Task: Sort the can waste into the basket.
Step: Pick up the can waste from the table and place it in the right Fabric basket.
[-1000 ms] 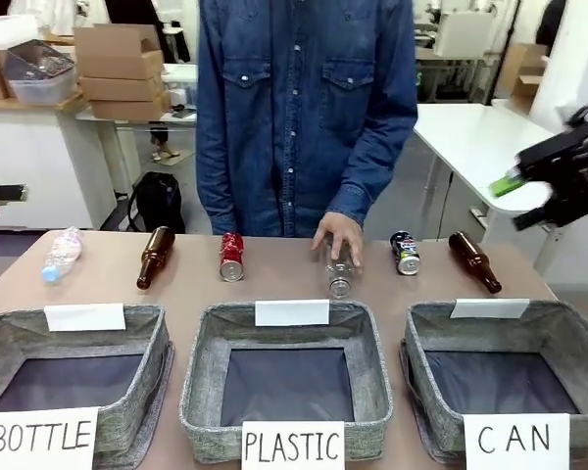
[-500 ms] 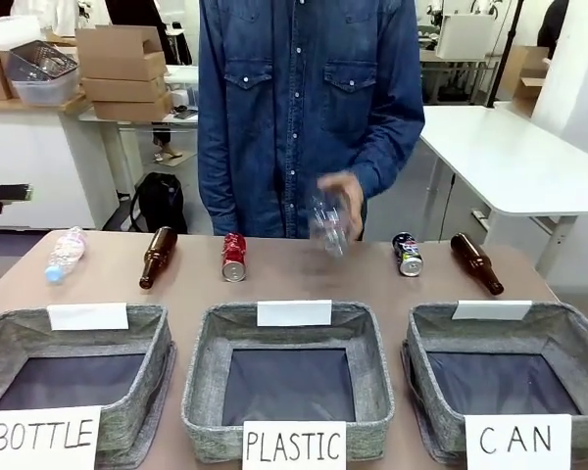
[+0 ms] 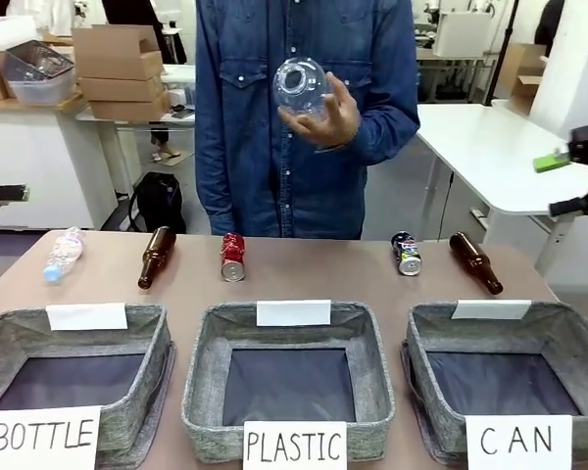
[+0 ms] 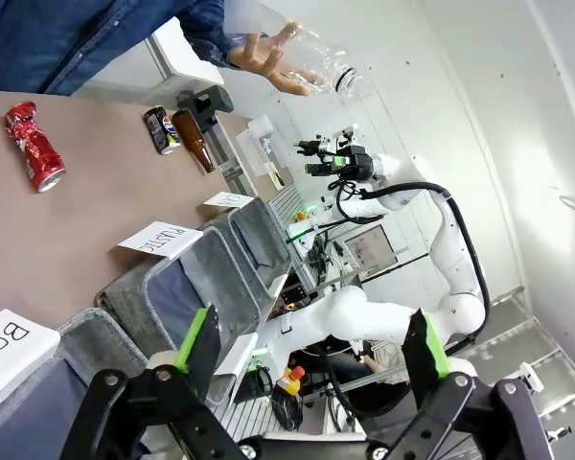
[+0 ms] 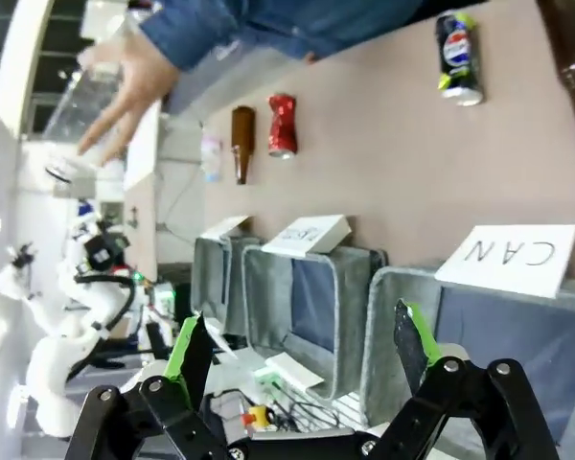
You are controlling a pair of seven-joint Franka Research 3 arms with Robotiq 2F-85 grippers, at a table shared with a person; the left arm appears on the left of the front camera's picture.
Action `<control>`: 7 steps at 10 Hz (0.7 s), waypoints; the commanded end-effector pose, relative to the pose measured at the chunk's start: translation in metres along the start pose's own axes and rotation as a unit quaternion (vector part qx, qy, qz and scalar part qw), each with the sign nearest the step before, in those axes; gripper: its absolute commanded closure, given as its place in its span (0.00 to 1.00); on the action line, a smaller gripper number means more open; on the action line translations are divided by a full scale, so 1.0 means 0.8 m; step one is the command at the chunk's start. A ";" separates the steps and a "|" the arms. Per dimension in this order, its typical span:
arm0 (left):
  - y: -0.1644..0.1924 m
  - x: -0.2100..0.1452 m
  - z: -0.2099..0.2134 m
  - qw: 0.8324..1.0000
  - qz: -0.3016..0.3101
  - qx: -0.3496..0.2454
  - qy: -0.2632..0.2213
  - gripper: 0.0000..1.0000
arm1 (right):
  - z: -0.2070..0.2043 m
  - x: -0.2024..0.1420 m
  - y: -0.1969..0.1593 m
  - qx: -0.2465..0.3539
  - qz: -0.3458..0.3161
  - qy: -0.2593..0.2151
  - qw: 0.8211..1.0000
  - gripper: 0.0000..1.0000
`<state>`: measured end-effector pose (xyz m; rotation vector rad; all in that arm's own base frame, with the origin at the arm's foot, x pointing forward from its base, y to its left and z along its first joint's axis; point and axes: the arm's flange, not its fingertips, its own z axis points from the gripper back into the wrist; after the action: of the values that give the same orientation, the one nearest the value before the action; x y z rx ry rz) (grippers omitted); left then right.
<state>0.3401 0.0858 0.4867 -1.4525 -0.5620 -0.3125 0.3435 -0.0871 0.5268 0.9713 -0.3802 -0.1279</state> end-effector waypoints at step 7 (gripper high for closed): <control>-0.003 0.002 -0.001 1.000 -0.012 -0.012 -0.007 0.00 | -0.003 0.013 -0.003 -0.032 0.019 0.008 0.999 0.00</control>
<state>0.3401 0.0861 0.4865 -1.4535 -0.5628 -0.3137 0.3367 -0.0931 0.5279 0.9061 -0.3964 -0.1314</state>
